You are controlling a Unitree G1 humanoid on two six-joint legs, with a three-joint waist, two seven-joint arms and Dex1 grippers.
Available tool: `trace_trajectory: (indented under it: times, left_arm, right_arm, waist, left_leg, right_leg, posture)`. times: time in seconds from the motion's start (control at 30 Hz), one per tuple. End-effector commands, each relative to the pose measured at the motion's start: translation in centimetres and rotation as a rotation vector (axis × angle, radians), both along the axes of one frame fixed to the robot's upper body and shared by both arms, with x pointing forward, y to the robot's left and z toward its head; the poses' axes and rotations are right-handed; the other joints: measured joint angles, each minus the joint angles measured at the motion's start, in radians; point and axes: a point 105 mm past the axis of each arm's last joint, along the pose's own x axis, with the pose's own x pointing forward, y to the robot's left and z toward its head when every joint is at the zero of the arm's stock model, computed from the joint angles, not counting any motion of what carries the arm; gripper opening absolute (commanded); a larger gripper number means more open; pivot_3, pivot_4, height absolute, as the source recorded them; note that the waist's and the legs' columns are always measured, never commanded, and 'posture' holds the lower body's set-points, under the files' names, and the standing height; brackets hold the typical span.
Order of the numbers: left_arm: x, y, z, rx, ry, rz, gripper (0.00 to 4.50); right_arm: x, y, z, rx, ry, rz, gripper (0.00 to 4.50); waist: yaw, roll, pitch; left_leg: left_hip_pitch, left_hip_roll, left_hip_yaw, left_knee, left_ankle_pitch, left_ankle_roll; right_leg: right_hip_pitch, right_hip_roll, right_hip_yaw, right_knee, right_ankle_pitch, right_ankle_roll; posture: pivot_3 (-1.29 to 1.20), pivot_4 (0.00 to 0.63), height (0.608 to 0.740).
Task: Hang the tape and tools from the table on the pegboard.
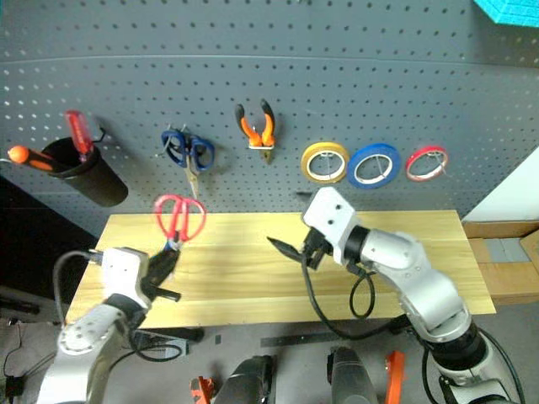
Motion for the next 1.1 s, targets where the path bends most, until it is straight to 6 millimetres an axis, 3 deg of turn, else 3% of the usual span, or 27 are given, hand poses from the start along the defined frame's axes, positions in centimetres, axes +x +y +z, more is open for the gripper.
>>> trace_trajectory:
  times: [0.03, 0.2, 0.47, 0.77, 1.1]
  left_arm:
    - [-0.3, -0.4, 3.3, 0.059, -0.158, -0.012, 0.22]
    - [0.4, -1.0, 5.9, 0.071, -0.283, -0.014, 0.22]
    - [2.4, -2.0, 8.5, 0.068, -0.381, -0.059, 0.22]
    - [4.1, -3.1, 6.9, 0.113, -0.303, -0.141, 0.22]
    - [5.7, -3.0, 5.9, 0.155, -0.260, -0.125, 0.22]
  right_arm:
    - [-0.3, -0.4, 2.0, 0.059, -0.052, -0.011, 4.50]
    - [0.1, -1.1, 2.0, 0.027, -0.062, -0.045, 4.50]
    - [0.6, -1.4, 2.3, 0.047, -0.071, -0.084, 4.50]
    - [0.6, -1.1, 2.4, 0.044, -0.062, -0.086, 4.50]
    - [0.3, -0.7, 2.6, 0.076, -0.068, -0.071, 4.50]
  waist:
    - [0.003, 0.000, 0.000]
    - [0.007, 0.000, -0.001]
    - [0.004, -0.001, -0.002]
    - [0.000, 0.000, -0.003]
    - [-0.002, 0.000, -0.003]
  left_leg:
    - [0.000, 0.000, 0.000, 0.000, 0.000, 0.000]
    - [0.000, -0.001, -0.001, 0.002, 0.000, 0.000]
    - [0.000, -0.001, 0.000, 0.002, 0.000, 0.000]
    - [0.000, -0.001, 0.001, 0.002, 0.000, 0.000]
    - [0.000, -0.001, 0.001, 0.003, 0.000, 0.000]
  right_leg:
    - [0.000, 0.000, 0.000, 0.000, 0.000, 0.000]
    - [0.001, 0.000, 0.000, 0.000, 0.000, 0.000]
    - [0.000, 0.000, 0.000, 0.002, 0.000, 0.000]
    - [0.000, 0.000, 0.000, 0.003, 0.000, 0.000]
    - [0.000, 0.000, 0.000, 0.004, 0.000, 0.000]
  posture:
    - [-0.03, 0.199, 0.740]
    - [-0.04, 0.186, 0.740]
    - [-0.05, 0.181, 0.740]
    - [-0.06, 0.190, 0.740]
    - [-0.08, 0.203, 0.740]
